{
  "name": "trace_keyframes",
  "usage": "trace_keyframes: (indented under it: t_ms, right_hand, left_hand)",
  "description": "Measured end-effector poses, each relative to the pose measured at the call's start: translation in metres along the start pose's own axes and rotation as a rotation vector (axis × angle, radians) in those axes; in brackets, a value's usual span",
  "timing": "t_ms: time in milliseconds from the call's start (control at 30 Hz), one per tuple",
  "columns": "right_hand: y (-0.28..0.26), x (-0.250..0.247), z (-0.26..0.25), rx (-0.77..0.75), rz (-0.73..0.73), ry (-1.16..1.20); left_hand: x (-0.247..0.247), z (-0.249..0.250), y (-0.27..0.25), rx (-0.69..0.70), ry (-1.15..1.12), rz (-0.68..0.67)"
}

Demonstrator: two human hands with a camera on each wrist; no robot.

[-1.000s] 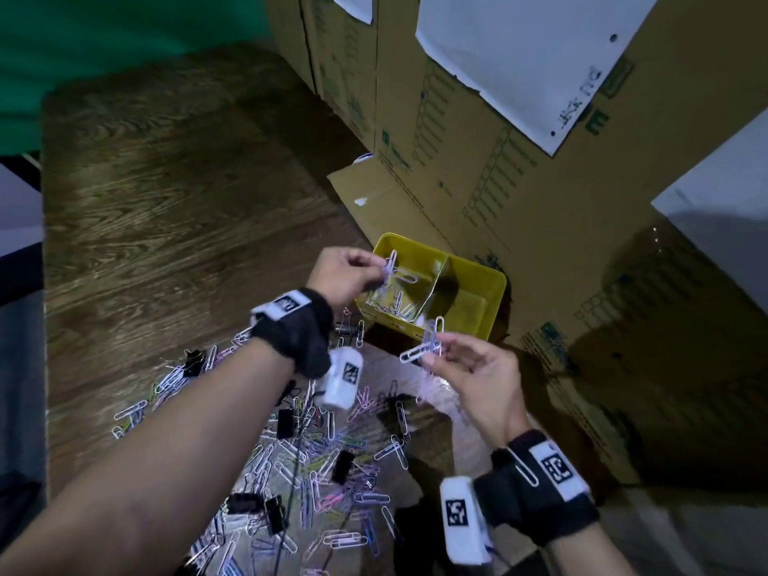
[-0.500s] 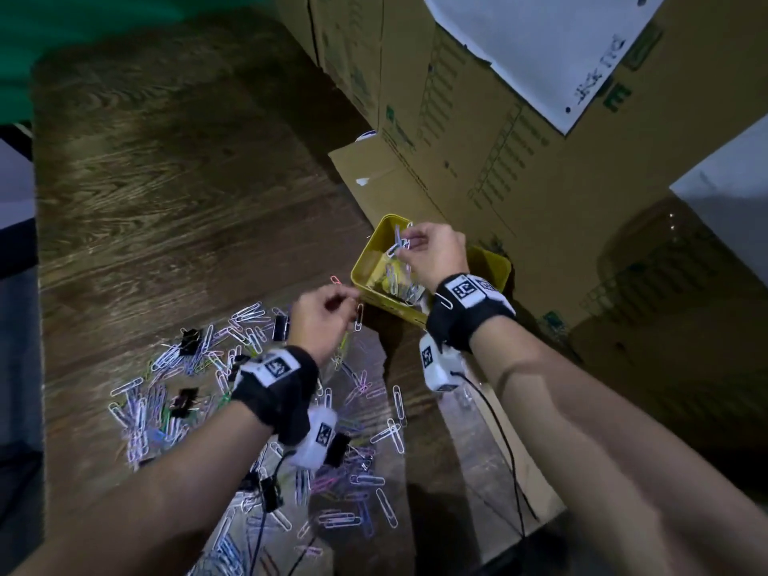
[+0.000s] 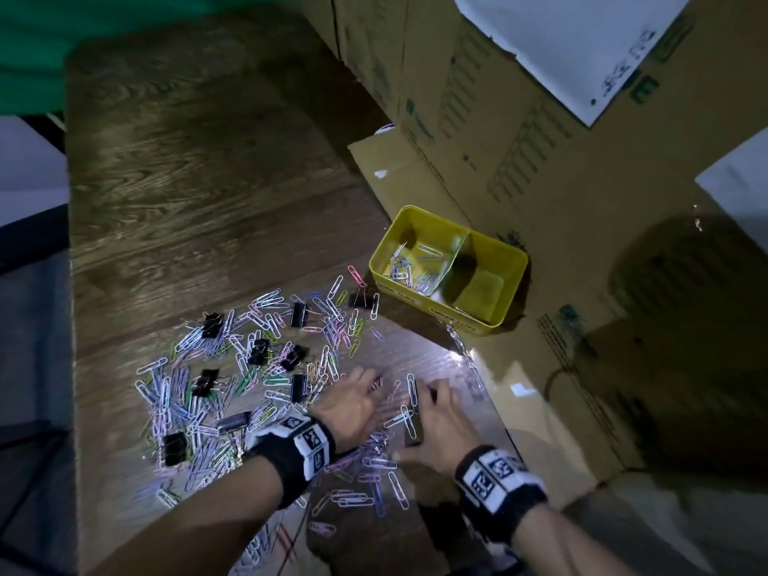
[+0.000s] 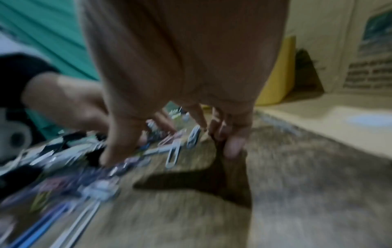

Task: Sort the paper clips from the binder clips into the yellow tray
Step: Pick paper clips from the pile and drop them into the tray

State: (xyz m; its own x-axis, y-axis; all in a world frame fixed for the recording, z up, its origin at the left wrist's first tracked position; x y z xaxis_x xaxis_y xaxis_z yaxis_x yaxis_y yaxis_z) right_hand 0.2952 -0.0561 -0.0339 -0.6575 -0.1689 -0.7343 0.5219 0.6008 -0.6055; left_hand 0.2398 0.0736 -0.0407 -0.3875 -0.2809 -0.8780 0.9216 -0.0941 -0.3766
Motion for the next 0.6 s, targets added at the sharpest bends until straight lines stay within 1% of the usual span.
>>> trace_keyframes:
  t_ms: [67,100,200,333,400,500,600]
  right_hand:
    - [-0.004,0.015,-0.004,-0.001,0.054,-0.010]
    - [-0.003,0.018,-0.007,0.003,0.087,0.007]
    - [0.001,0.018,-0.017,0.030,0.159,0.069]
    - [0.009,0.008,-0.026,-0.002,0.198,0.122]
    - [0.011,0.004,-0.027,-0.031,0.196,0.116]
    - [0.010,-0.002,-0.029,-0.105,0.190,0.126]
    - [0.008,-0.007,-0.031,-0.166,0.177,0.118]
  left_hand:
    - [-0.002,-0.004,-0.006,0.006,-0.051,0.092]
    - [-0.005,-0.007,-0.009,-0.024,-0.071,0.113]
    - [-0.005,-0.016,-0.013,-0.158,-0.096,0.062]
    - [-0.005,-0.015,-0.006,-0.246,-0.116,0.013]
    - [-0.005,-0.012,-0.004,-0.257,-0.166,0.010]
    - [-0.004,-0.009,-0.001,-0.213,-0.247,0.052]
    - [-0.001,-0.009,0.000,-0.233,-0.304,0.034]
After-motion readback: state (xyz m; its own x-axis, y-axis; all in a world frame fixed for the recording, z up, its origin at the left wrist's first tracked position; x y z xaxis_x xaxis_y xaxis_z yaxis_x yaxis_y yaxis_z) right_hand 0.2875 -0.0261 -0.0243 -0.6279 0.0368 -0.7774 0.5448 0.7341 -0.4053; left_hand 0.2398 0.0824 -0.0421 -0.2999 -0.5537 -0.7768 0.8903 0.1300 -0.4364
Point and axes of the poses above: each hand's wrist, its own y-axis towards the middle knuckle, its own x-axis out of the palm, z = x × y, the point moved 5 cm from there along y, towards the middle knuckle, and after that the axes turned 5 degrees about -y, right-handed, at the moved point
